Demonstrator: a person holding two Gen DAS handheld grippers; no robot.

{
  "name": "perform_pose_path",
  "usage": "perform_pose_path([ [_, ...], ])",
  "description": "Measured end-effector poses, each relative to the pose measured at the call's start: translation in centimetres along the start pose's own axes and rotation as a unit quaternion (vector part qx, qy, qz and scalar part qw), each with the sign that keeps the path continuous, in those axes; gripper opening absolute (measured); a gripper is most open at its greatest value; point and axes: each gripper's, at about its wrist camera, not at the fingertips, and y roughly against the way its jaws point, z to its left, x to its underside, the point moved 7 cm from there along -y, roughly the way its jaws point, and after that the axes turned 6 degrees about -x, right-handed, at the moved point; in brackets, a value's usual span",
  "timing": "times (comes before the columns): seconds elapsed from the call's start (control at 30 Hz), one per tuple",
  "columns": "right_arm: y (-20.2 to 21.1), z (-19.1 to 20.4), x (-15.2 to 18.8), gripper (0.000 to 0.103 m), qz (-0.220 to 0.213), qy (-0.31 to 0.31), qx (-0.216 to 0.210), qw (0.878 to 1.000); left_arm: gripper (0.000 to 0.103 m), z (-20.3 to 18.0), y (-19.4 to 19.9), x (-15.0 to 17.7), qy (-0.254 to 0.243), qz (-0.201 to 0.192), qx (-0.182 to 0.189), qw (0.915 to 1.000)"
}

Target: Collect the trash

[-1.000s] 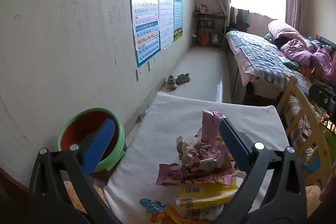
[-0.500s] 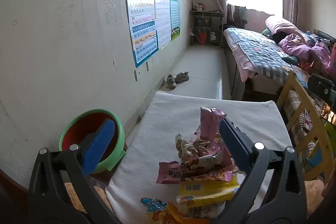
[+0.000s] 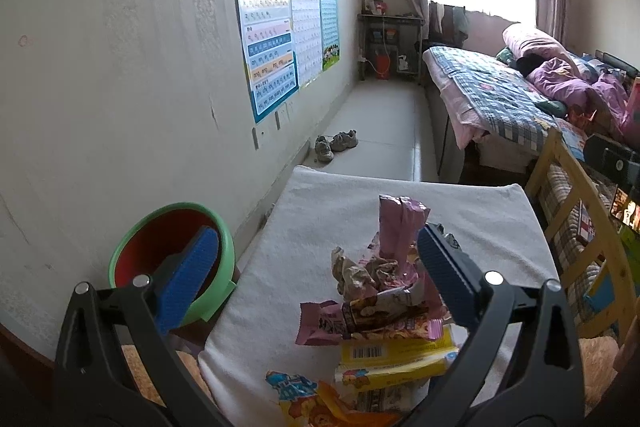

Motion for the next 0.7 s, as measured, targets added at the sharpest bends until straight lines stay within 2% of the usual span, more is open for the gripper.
perform_pose_path([
  [0.7, -0.55, -0.57, 0.40, 0.096, 0.006, -0.004, 0.002, 1.000, 0.098, -0.42, -0.25, 0.34, -0.007, 0.006, 0.001, 1.0000],
])
